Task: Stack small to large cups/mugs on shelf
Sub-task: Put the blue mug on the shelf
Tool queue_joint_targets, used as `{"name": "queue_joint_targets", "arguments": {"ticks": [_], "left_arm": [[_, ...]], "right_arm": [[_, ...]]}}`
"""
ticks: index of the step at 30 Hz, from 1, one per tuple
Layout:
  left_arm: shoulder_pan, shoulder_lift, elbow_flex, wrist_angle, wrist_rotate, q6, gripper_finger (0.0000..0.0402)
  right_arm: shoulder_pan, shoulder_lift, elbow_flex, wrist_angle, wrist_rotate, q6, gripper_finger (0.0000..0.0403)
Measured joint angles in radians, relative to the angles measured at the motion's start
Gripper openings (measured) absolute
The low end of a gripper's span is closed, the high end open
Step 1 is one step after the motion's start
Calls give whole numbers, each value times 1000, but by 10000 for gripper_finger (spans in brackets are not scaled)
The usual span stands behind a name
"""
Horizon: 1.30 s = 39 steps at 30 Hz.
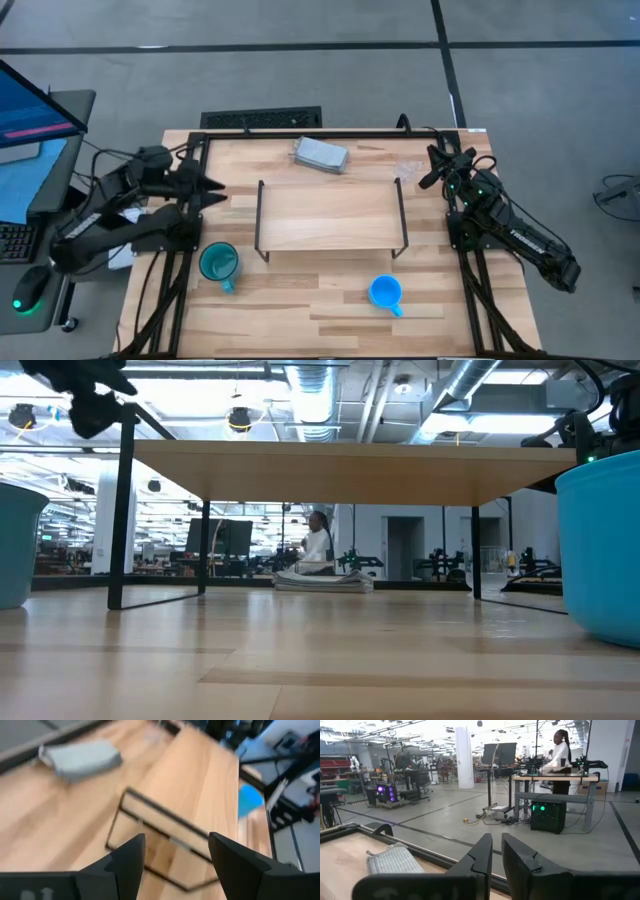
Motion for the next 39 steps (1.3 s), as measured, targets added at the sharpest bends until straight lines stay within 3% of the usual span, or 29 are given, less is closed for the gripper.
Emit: {"name": "queue_joint_targets", "arguments": {"ticks": [8,13,25,39], "left_arm": [[-112,77,97,-245,-120,-43,210],[-205,155,101,-315,-130,-126,210],[-564,410,100,-470,-202,-239,210],[-817,466,100,-454,-280,-568,210]], "right_arm": [[0,0,0,0,0,0,63],[0,0,0,0,0,0,63],[0,0,0,0,0,0,63],[0,0,0,-4,0,0,63]]}}
